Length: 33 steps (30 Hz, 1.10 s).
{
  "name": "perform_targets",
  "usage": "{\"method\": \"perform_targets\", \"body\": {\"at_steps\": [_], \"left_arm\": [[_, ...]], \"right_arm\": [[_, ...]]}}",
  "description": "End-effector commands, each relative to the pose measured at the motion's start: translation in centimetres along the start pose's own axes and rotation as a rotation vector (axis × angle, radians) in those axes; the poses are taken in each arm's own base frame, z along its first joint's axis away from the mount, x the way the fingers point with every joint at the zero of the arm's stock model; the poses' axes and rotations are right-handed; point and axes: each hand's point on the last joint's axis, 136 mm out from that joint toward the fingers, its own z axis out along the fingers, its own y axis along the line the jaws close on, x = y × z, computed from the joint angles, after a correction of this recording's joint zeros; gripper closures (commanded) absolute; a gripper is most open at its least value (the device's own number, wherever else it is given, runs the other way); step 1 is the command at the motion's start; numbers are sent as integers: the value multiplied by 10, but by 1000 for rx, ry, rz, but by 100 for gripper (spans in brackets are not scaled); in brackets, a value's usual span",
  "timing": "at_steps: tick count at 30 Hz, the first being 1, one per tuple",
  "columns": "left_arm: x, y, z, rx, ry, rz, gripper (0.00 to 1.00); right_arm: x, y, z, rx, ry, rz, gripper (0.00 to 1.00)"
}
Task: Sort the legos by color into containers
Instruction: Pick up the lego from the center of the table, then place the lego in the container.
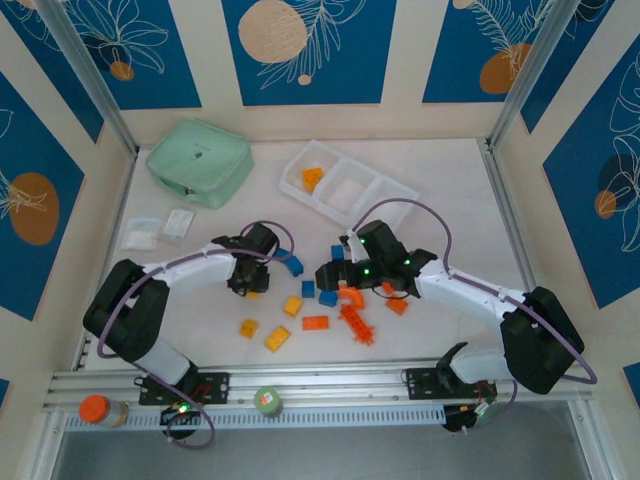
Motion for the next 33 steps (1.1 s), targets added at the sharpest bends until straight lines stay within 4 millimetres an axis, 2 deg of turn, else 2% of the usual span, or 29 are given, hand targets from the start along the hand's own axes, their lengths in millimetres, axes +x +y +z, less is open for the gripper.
{"method": "perform_targets", "body": {"at_steps": [1, 5, 9, 15, 21, 25, 30, 33], "left_arm": [[-25, -1, -26, -5, -89, 12, 66], [-64, -19, -49, 45, -194, 22, 66], [-115, -38, -66, 63, -297, 41, 67], [-192, -66, -70, 118, -412, 37, 68], [-262, -91, -63, 185, -509, 44, 68], [-302, -107, -48, 276, -555, 23, 67], [-335, -119, -29, 377, -563, -14, 67], [-345, -130, -26, 424, -567, -9, 57]], "right_arm": [[-23, 9, -19, -31, -53, -8, 1], [-42, 5, -30, -28, -100, 0, 1], [-62, -6, -38, -11, -139, 25, 1], [-83, -16, -49, 4, -187, 43, 1], [-94, -22, -54, 18, -200, 47, 1], [-99, -27, -54, 18, -199, 55, 1], [-104, -32, -52, 18, -192, 62, 1], [-108, -35, -52, 24, -191, 63, 1]]}}
